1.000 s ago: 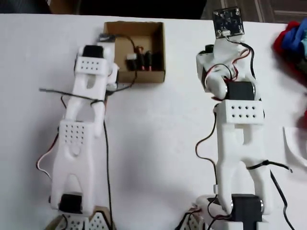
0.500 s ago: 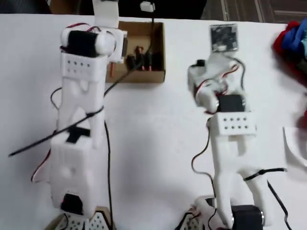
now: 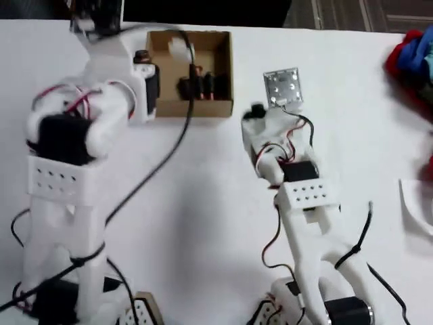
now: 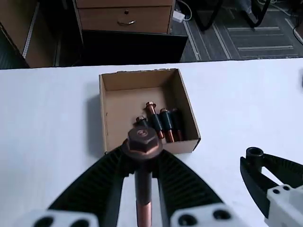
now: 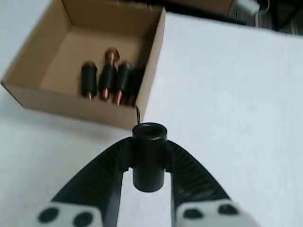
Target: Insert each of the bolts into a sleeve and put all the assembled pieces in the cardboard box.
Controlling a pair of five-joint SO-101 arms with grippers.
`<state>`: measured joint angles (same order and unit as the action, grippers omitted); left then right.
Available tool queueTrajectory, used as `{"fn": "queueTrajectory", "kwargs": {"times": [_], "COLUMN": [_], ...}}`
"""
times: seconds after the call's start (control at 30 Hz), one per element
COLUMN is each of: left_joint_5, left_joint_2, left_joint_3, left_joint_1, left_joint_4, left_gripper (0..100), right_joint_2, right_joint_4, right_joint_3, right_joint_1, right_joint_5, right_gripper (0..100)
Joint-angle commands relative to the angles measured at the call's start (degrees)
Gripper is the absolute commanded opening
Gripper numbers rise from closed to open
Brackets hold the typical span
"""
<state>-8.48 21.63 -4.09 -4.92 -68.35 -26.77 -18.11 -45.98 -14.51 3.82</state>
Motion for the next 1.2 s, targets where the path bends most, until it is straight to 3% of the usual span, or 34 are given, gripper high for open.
{"fn": "queueTrajectory", "kwargs": {"times": [0.0,0.1,0.6,0.8,0.97,1.07,1.17], "left_joint_5": [-0.4,-0.4,-0.6,-0.7,-0.5,-0.4,-0.3], "left_joint_2": [2.7,2.8,2.7,3.3,17.5,30.7,41.0], "left_joint_3": [20.4,20.9,20.8,23.8,30.5,41.5,56.1], "left_joint_1": [0.5,0.1,2.9,2.7,0.9,-0.8,-0.2], "left_joint_4": [21.4,25.6,25.0,24.4,23.9,31.2,50.2], "left_gripper": [3,3,3,3,3,3,3], "right_joint_2": [-1.8,-0.3,1.0,1.4,1.1,1.2,1.6], "right_joint_4": [8.7,8.7,10.4,22.6,45.9,56.4,57.8], "right_joint_3": [-0.4,-1.8,-7.0,-12.9,-23.2,-27.6,-28.1], "right_joint_1": [-1.5,-2.0,-0.5,-0.6,-0.9,-1.0,-0.6], "right_joint_5": [0.6,0.6,0.4,0.3,0.7,0.7,0.6], "right_gripper": [2.0,2.0,2.1,2.0,1.9,1.9,1.9]}}
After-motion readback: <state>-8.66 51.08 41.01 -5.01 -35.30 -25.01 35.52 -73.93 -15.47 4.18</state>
